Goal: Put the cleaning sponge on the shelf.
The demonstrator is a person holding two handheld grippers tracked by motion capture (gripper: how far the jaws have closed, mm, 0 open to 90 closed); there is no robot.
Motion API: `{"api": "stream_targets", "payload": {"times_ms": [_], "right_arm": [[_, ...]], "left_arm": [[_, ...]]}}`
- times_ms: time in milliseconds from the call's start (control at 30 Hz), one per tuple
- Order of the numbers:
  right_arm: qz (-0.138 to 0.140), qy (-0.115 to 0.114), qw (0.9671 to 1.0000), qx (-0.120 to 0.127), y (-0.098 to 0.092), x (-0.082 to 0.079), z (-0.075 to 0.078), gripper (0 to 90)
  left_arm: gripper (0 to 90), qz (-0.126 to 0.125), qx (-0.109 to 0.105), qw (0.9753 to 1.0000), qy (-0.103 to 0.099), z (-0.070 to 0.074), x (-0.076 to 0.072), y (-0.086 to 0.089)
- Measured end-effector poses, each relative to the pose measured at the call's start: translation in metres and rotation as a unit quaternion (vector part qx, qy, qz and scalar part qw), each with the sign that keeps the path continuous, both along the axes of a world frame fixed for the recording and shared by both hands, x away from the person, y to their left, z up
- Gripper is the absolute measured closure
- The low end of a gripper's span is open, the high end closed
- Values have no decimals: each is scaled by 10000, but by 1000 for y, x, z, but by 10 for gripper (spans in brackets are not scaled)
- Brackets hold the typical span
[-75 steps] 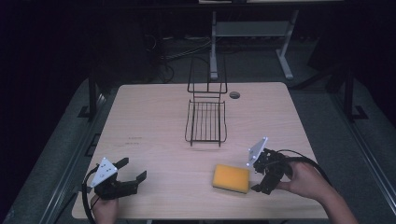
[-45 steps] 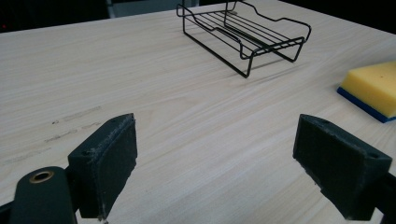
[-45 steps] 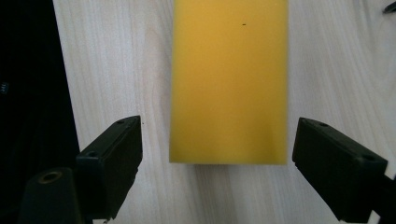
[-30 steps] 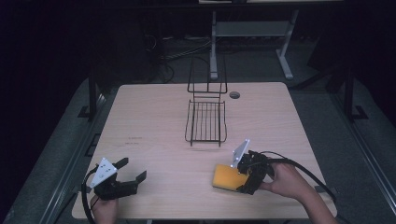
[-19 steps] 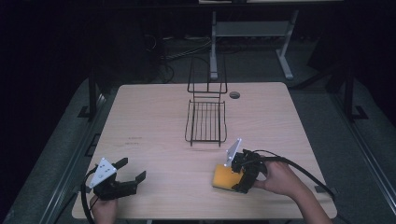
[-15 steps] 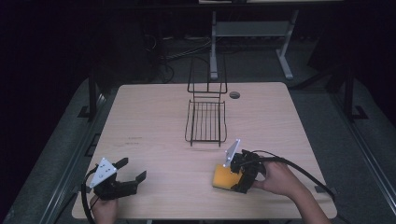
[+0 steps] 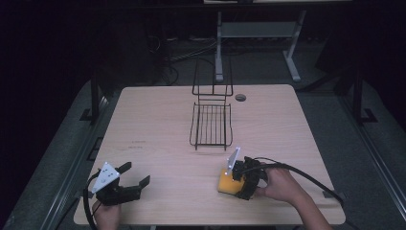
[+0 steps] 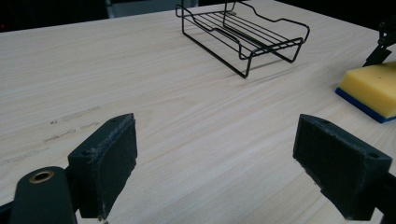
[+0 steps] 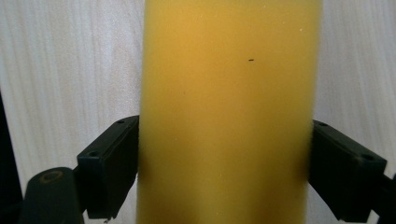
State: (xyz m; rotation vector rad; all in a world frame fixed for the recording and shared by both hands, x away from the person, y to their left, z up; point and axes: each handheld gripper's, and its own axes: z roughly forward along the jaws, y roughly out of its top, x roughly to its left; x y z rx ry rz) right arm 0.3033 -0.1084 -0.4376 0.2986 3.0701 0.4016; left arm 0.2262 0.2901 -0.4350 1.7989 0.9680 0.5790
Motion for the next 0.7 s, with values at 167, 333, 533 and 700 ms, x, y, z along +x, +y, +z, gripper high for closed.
{"api": "stream_targets", "payload": {"times_ms": [167, 333, 533, 700], "right_arm": [[8, 13, 10000, -70, 2, 0, -5, 177], [49, -29, 9999, -100, 2, -1, -6, 210], [72, -81, 9998, -175, 3, 0, -5, 216], [15, -119, 9999, -123, 1, 4, -1, 217]], "left_arm": [[129, 3, -1, 10000, -2, 0, 0, 0], [130, 3, -2, 10000, -8, 0, 0, 1], [130, 4, -9, 10000, 0, 0, 0, 1], [130, 8, -21, 10000, -3, 0, 0, 1]]}}
